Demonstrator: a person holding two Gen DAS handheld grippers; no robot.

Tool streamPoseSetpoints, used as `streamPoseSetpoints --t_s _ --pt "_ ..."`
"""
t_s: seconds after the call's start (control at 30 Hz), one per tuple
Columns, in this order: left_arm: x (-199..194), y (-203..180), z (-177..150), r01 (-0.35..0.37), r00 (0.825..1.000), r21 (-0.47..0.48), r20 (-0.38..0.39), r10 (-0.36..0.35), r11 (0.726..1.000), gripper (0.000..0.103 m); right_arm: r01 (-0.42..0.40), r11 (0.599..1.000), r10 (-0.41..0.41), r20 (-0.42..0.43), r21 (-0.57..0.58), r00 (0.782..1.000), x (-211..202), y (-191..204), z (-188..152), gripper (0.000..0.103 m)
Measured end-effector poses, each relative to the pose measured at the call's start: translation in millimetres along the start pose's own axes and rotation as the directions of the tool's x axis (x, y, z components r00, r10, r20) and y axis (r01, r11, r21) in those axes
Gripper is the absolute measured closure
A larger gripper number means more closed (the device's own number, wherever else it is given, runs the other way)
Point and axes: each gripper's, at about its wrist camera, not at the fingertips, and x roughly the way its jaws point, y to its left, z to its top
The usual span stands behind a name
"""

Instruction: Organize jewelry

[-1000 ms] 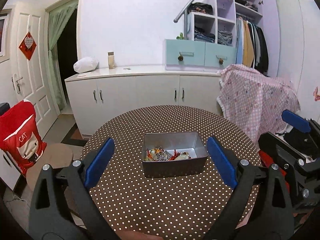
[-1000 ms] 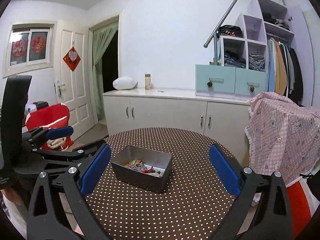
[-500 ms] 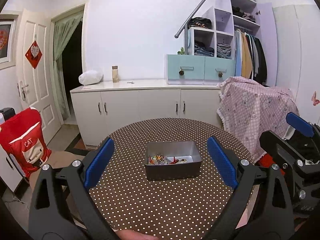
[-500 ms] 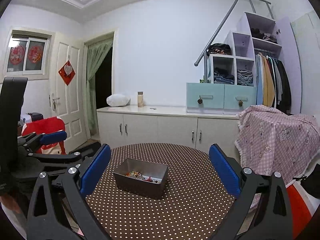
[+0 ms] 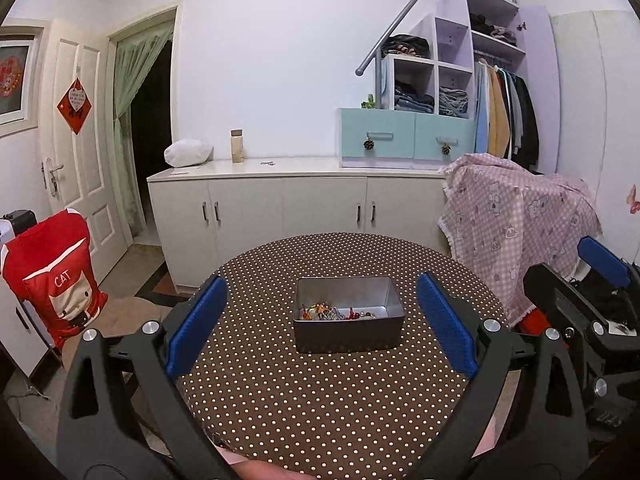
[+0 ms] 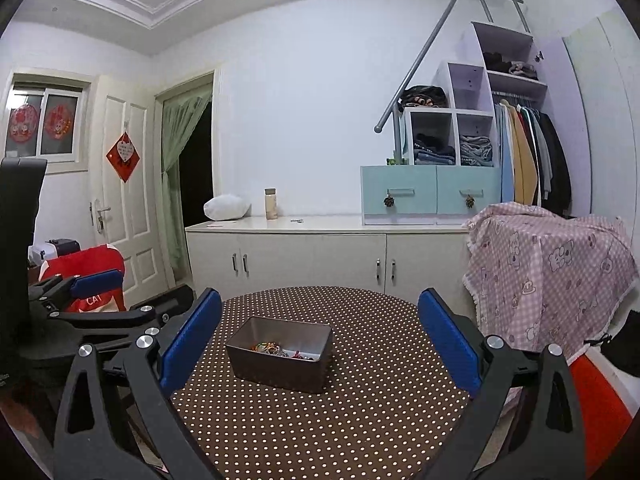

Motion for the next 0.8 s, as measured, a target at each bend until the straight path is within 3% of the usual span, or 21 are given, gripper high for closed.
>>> streamPoseSetpoints --t_s 0.8 --pt "-4.1 0.5 2.8 0.011 1.0 0.005 -0.002 -0.011 1.0 0.008 0.001 1.0 -0.001 0.0 0.014 1.0 -5.7 0.0 0.0 0.008"
